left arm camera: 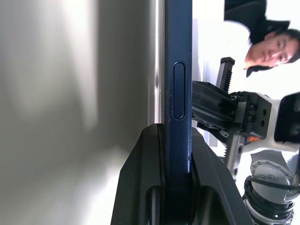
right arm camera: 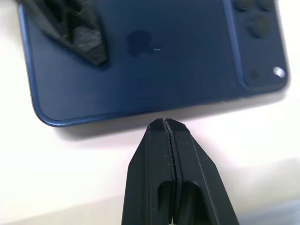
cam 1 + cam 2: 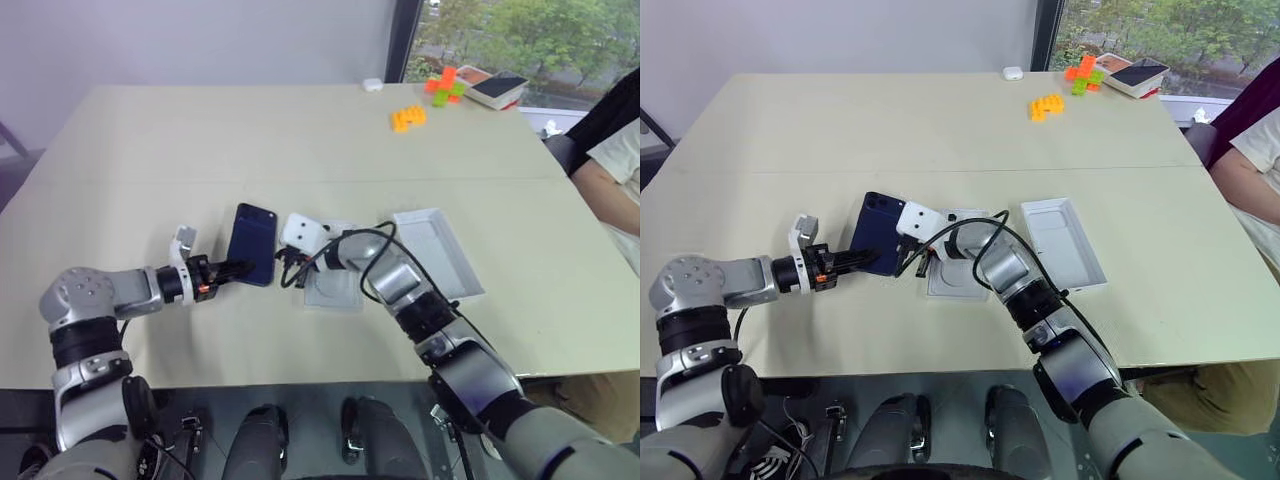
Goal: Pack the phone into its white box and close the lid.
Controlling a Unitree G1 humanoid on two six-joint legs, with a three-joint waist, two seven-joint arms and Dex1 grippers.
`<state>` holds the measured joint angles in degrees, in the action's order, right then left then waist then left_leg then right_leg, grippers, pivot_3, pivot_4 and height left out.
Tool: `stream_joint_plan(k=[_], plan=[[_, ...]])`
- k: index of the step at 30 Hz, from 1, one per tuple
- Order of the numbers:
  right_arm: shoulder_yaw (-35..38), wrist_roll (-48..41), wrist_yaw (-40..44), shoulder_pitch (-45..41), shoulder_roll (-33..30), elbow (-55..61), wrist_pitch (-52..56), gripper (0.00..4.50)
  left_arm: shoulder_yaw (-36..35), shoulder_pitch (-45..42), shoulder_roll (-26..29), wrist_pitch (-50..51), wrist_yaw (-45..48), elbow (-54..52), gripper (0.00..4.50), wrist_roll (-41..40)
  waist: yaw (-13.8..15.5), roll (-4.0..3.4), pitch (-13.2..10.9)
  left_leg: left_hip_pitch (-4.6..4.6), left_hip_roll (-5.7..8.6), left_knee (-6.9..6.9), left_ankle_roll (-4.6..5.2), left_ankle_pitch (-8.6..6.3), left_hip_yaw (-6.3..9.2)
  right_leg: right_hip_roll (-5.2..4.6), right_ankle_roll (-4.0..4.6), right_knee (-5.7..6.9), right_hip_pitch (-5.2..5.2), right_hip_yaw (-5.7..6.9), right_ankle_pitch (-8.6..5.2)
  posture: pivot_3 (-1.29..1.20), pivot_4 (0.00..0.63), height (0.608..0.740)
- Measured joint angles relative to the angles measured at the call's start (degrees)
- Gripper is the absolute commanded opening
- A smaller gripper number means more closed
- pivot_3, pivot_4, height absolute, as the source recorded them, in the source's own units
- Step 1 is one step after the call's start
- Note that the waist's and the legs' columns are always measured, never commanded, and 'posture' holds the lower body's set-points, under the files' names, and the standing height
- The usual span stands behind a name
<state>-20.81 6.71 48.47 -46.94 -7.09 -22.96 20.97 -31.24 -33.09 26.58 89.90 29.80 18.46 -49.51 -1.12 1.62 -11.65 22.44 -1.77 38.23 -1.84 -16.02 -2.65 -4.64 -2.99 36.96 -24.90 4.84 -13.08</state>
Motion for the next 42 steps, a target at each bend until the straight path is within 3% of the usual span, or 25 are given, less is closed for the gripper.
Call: stream_joint_plan(k=[9, 13, 20, 27, 30, 37, 42], plan=[[10.1, -15.6, 8.0, 2.4, -6.5, 15.4, 11.9, 0.0, -7.8, 1.9, -5.9, 0.6, -2.4, -9.3, 0.01, -6.7, 0.3, 0.01, 0.0, 0.06, 0.0, -0.01, 0.08, -0.05, 0.0, 0.06, 0.0, -0.08, -0.02, 0.02, 0.0, 0.0, 0.15, 0.74], [10.8, -19.0, 13.6, 5.6, -14.3, 19.0, 11.2, 0.0, -8.4, 3.0, -7.5, 2.1, -5.0, -12.7, 0.01, -10.1, 0.4, 0.02, 0.0, 0.07, 0.05, -0.01, 0.17, -0.09, -0.02, 0.07, -0.01, -0.17, 0.02, 0.01, -0.01, 0.0, 0.15, 0.74], [11.6, -19.2, 15.7, 7.2, -19.6, 15.7, 6.9, 0.0, -1.8, 4.0, -11.1, 2.1, -15.5, -12.7, 0.01, -20.1, 0.4, 0.05, 0.0, 0.04, 0.03, 0.0, 0.18, -0.09, -0.02, 0.1, -0.01, -0.13, 0.03, 0.0, 0.0, 0.0, 0.15, 0.74], [15.5, -21.5, 24.0, 8.9, -30.1, 12.4, 1.0, 0.0, 2.0, 3.9, -14.4, 2.0, -23.7, -16.5, 0.01, -28.6, 0.4, 0.07, -0.1, 0.06, 0.03, -0.02, 0.25, -0.13, -0.06, 0.12, -0.03, -0.37, 0.11, 0.01, -0.01, 0.0, 0.15, 0.74], [17.1, -23.5, 26.9, 12.1, -32.1, 12.4, 0.6, 0.91, 3.3, 3.9, -15.0, 1.5, -26.8, -15.9, 0.0, -30.1, 0.5, 0.07, -0.1, 0.07, 0.01, -0.04, 0.24, -0.13, -0.07, 0.16, -0.03, -0.43, 0.13, 0.01, -0.01, 0.0, 0.15, 0.74], [19.6, -24.0, 28.4, 14.1, -32.9, 12.5, -9.8, 4.45, 6.4, 3.9, -15.7, -1.9, -34.9, -13.6, 0.0, -36.4, 0.7, 0.07, -0.1, 0.05, 0.02, 0.0, 0.21, -0.11, -0.06, 0.16, -0.03, -0.42, 0.17, 0.0, -0.01, 0.0, 0.15, 0.74], [19.8, -23.6, 27.7, 14.3, -32.8, 10.7, -18.1, 4.45, 11.8, 5.1, -15.5, -7.9, -42.8, -13.4, 0.0, -47.0, 0.8, 0.07, -0.1, 0.02, 0.03, 0.01, -0.04, 0.03, -0.07, 0.09, -0.03, -0.45, 0.22, -0.05, -0.01, 0.0, 0.15, 0.74]])
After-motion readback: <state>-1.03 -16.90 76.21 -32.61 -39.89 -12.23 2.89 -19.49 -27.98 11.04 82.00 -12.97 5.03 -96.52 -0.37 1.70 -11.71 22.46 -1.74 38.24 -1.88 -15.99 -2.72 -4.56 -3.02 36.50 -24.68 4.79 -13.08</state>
